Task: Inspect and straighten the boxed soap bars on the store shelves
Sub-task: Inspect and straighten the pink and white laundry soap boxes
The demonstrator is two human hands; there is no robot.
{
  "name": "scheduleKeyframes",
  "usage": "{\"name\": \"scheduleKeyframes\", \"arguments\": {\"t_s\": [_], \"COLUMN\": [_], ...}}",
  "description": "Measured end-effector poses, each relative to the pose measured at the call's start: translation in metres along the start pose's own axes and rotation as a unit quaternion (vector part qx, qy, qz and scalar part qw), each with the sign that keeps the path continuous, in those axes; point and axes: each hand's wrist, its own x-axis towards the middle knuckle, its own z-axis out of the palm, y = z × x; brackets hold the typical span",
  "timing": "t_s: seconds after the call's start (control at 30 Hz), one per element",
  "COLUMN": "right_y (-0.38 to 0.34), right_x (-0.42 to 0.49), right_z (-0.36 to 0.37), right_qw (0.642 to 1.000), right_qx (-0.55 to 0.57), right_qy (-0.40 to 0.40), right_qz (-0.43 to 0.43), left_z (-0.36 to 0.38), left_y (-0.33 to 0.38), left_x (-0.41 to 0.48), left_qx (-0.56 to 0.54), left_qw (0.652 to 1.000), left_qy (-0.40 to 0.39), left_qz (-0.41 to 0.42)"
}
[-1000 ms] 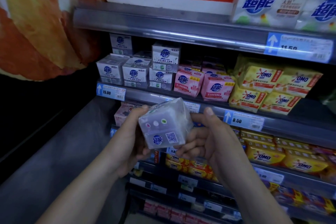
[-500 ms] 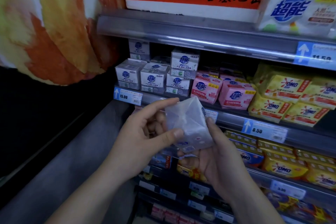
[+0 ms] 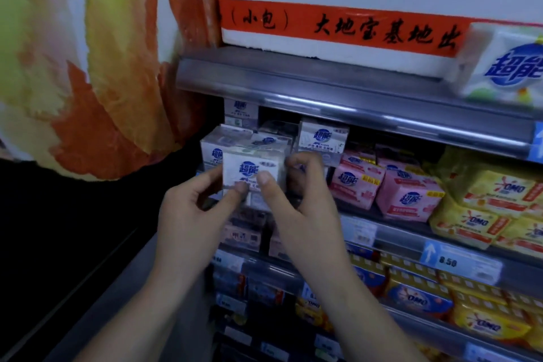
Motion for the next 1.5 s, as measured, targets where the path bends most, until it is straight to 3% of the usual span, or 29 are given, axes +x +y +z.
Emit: {"name": "scheduleKeyframes", "arguments": {"t_s": [0.17,0.4,0.57,0.63,0.77,0.87,1.13,1.27,1.37,1.5], "right_y": [0.004,0.007,0.015,0.015,0.019,0.019,0.016,0.018,0.029,0.04], "right_x": [0.021,0.036,0.031,0.029,0.025,0.024,0.023,0.017,0.014,0.019], "right_z": [0.019,0.011,0.015,0.017,0.015,0.012,0.003,0.007,0.027,0.056], "right_qw": [0.999,0.995,0.999,0.999,0.996,0.991,0.995,0.996,0.998,0.99], "right_qx": [-0.038,-0.064,-0.034,-0.031,-0.089,-0.127,-0.095,-0.067,-0.065,-0.075], "right_qy": [-0.009,0.027,0.014,0.002,0.009,0.02,0.009,0.057,-0.006,-0.097], "right_qz": [-0.016,-0.071,-0.009,0.019,-0.004,-0.026,0.024,0.011,0.026,0.067], "left_z": [0.003,0.013,0.021,0.027,0.035,0.038,0.042,0.021,0.004,0.002], "left_y": [-0.015,-0.017,-0.023,-0.026,-0.028,-0.03,-0.026,-0.038,-0.057,-0.063], "left_x": [0.035,0.066,0.075,0.079,0.084,0.086,0.083,0.057,0.041,0.044], "left_qx": [0.015,-0.001,-0.014,0.016,0.19,0.189,0.182,0.156,0.122,0.083], "left_qw": [0.998,0.997,0.998,0.998,0.978,0.978,0.981,0.97,0.974,0.987], "left_qy": [0.056,0.07,0.04,0.019,0.047,0.047,0.042,0.155,0.189,0.119], "left_qz": [-0.002,0.038,0.041,0.057,0.079,0.076,0.056,0.105,0.025,-0.074]}}
